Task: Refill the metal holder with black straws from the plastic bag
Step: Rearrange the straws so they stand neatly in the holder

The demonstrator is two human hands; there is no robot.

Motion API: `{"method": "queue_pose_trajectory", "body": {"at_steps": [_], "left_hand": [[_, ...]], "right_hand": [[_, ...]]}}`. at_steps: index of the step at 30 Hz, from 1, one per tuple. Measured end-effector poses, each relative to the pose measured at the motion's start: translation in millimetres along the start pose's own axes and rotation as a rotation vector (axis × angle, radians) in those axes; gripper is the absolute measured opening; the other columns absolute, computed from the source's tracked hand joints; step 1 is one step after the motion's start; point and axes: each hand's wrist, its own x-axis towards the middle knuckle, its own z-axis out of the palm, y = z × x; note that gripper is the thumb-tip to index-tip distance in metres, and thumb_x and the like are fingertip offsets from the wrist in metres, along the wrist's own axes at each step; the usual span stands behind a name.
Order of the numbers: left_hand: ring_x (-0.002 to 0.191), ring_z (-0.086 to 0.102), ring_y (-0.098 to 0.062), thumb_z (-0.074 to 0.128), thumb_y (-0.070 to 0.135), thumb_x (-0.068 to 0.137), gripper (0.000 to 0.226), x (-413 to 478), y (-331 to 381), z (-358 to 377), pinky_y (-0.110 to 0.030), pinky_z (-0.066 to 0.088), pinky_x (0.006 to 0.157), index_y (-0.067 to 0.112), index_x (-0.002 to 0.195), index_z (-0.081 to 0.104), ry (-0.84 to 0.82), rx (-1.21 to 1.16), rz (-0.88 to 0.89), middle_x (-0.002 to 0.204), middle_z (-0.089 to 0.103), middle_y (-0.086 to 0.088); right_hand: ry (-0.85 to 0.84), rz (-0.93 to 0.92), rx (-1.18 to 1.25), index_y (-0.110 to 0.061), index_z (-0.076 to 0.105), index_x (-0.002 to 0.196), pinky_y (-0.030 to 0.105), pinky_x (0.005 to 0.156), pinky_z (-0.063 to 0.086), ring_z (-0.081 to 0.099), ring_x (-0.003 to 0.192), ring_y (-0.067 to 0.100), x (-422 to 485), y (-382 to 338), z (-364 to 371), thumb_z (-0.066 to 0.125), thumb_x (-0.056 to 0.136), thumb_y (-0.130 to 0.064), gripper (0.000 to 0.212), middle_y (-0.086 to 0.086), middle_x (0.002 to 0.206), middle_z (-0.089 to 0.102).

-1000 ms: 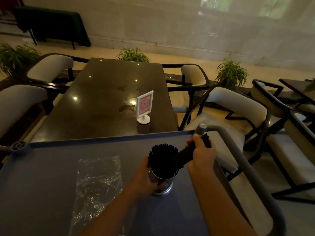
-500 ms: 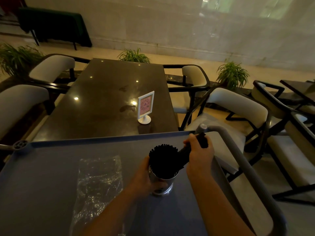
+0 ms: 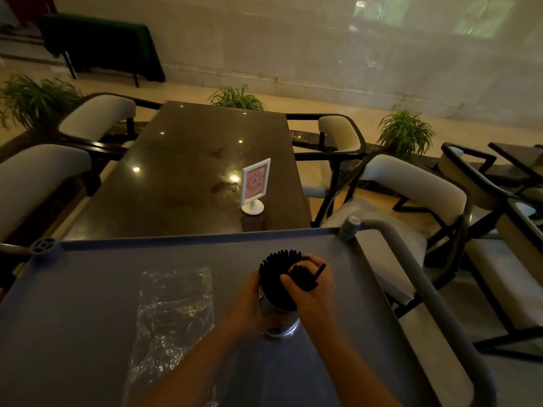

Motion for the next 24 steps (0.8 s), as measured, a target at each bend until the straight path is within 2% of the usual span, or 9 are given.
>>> {"method": "queue_pose_trajectory", "body": {"at_steps": [3, 5, 7, 9, 14, 17, 19, 21, 24], "left_hand": [[0.124, 0.055, 0.003, 0.092, 0.02, 0.066, 0.09, -1, -1, 0, -0.009, 0.047, 0.092, 0.045, 0.136, 0.041, 0.013, 0.004, 0.013, 0.133, 0.056, 0.028], [0.123, 0.055, 0.004, 0.092, 0.02, 0.065, 0.093, -2, 0, -1, -0.012, 0.048, 0.093, 0.055, 0.134, 0.039, 0.009, 0.023, 0.001, 0.133, 0.055, 0.03], [0.12, 0.052, 0.014, 0.092, 0.026, 0.061, 0.096, -4, 1, -2, -0.006, 0.046, 0.089, 0.067, 0.127, 0.036, -0.006, 0.059, -0.016, 0.128, 0.052, 0.04], [0.114, 0.048, 0.024, 0.092, 0.029, 0.057, 0.097, -3, 2, -3, -0.001, 0.046, 0.081, 0.073, 0.121, 0.033, -0.021, 0.077, -0.046, 0.124, 0.052, 0.04], [0.099, 0.047, 0.035, 0.093, 0.023, 0.061, 0.098, -2, 1, -1, 0.001, 0.049, 0.066, 0.064, 0.122, 0.028, -0.053, 0.083, -0.096, 0.121, 0.043, 0.029], [0.111, 0.05, 0.023, 0.093, 0.04, 0.054, 0.104, -3, 5, -2, -0.015, 0.052, 0.088, 0.078, 0.12, 0.023, -0.029, 0.123, -0.098, 0.128, 0.045, 0.032], [0.116, 0.05, 0.019, 0.091, 0.045, 0.052, 0.1, -4, 8, -3, -0.023, 0.05, 0.095, 0.081, 0.118, 0.025, -0.018, 0.117, -0.095, 0.13, 0.05, 0.029], [0.116, 0.05, 0.02, 0.089, 0.045, 0.053, 0.097, -4, 10, -3, -0.017, 0.05, 0.091, 0.078, 0.12, 0.028, -0.028, 0.126, -0.1, 0.13, 0.051, 0.027], [0.109, 0.051, 0.023, 0.091, 0.038, 0.05, 0.096, -5, 15, -6, -0.003, 0.048, 0.079, 0.06, 0.123, 0.033, -0.069, 0.104, -0.128, 0.126, 0.05, 0.027]], "right_hand": [[-0.044, -0.032, -0.006, -0.024, 0.063, 0.089, -0.006, 0.076, 0.035, 0.048, 0.094, -0.02, 1, 4, -1, 0.078, 0.077, -0.015, 0.021, -0.001, 0.111, 0.055], [-0.081, -0.064, -0.013, -0.027, 0.061, 0.099, -0.003, 0.078, 0.037, 0.046, 0.101, -0.018, 1, 3, -5, 0.078, 0.078, -0.021, 0.028, -0.006, 0.112, 0.053], [-0.08, -0.098, -0.005, -0.027, 0.059, 0.108, -0.001, 0.081, 0.038, 0.047, 0.105, -0.012, 3, 1, -10, 0.078, 0.078, -0.025, 0.035, -0.008, 0.114, 0.054], [-0.057, -0.12, 0.02, -0.026, 0.058, 0.113, -0.002, 0.082, 0.038, 0.048, 0.107, -0.012, 7, -3, -15, 0.074, 0.081, -0.03, 0.036, -0.013, 0.113, 0.054], [-0.018, -0.051, 0.036, -0.026, 0.059, 0.116, 0.013, 0.083, 0.043, 0.057, 0.105, 0.003, 23, -8, -16, 0.051, 0.097, -0.032, 0.022, -0.012, 0.109, 0.059], [-0.115, -0.078, -0.11, -0.026, 0.056, 0.127, 0.006, 0.082, 0.035, 0.049, 0.106, -0.003, 26, 0, -9, 0.044, 0.1, -0.03, 0.029, -0.018, 0.113, 0.052], [-0.14, -0.12, -0.164, -0.025, 0.058, 0.123, 0.01, 0.088, 0.041, 0.05, 0.102, -0.002, 24, 8, -4, 0.044, 0.1, -0.024, 0.027, -0.015, 0.112, 0.055], [-0.138, -0.093, -0.128, -0.025, 0.06, 0.12, 0.019, 0.092, 0.046, 0.055, 0.101, 0.001, 24, 14, 0, 0.044, 0.1, -0.02, 0.025, -0.01, 0.11, 0.06], [-0.136, 0.056, 0.055, -0.025, 0.056, 0.128, 0.02, 0.093, 0.043, 0.056, 0.111, 0.006, 29, 12, -4, 0.043, 0.101, -0.023, 0.029, -0.007, 0.119, 0.061]]}}
